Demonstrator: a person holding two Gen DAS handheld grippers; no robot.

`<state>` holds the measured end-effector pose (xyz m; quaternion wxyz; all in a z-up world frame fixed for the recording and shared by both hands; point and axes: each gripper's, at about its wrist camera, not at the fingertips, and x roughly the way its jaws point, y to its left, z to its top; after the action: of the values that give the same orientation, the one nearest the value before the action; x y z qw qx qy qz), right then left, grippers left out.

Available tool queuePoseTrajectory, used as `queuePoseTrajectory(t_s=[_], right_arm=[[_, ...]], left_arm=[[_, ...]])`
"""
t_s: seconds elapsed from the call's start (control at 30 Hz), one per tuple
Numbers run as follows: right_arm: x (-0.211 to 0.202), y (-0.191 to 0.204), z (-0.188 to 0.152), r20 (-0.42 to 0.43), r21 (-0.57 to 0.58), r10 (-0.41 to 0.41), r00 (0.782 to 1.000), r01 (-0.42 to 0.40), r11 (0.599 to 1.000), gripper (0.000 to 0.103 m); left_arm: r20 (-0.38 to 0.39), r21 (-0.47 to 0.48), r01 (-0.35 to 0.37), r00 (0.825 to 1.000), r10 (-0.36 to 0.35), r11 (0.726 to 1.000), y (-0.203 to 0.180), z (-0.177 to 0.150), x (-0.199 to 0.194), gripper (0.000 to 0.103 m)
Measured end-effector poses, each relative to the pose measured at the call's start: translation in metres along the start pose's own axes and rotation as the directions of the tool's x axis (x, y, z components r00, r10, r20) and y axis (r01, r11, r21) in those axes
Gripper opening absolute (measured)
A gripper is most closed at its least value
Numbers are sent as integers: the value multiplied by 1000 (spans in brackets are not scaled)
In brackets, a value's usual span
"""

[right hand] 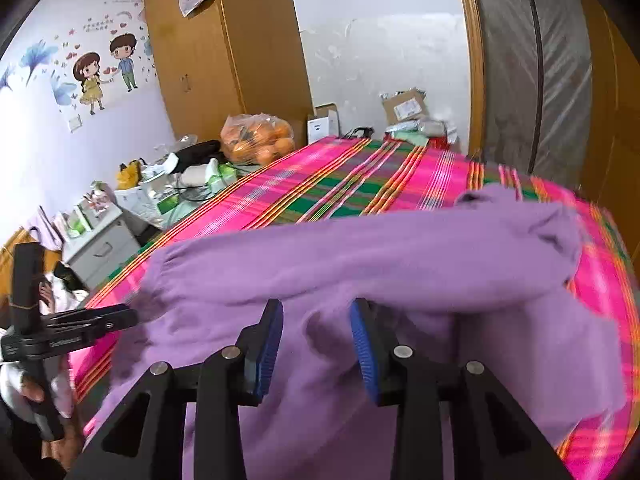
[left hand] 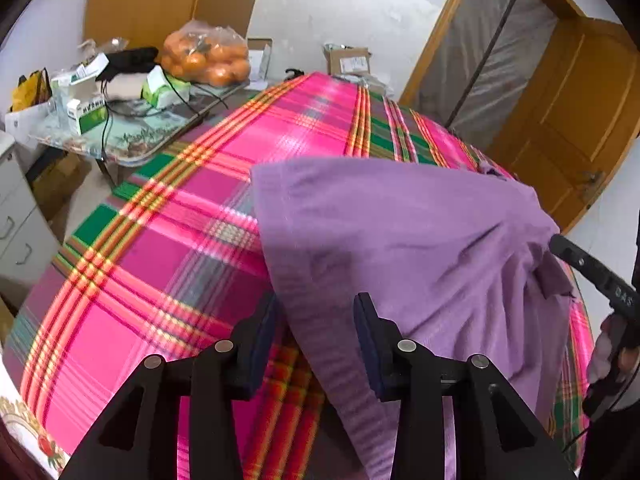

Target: Fold clothes

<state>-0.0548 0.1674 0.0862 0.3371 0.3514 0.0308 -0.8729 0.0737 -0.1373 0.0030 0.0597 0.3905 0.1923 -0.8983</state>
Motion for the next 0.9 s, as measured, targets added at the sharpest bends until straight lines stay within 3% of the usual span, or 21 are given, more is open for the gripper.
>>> queuePoseTrajectory(t_s=[0.4, 0.9], right_arm=[[-23, 0, -59, -77, 74, 70, 995, -64, 995, 39], [-20, 21, -74, -91, 59, 125, 988, -120, 991, 40]], left_arm=[[-8, 14, -8, 1000, 8, 1000, -11, -11, -1, 43], [3, 72, -56, 998, 55, 996, -26, -23, -6, 43]])
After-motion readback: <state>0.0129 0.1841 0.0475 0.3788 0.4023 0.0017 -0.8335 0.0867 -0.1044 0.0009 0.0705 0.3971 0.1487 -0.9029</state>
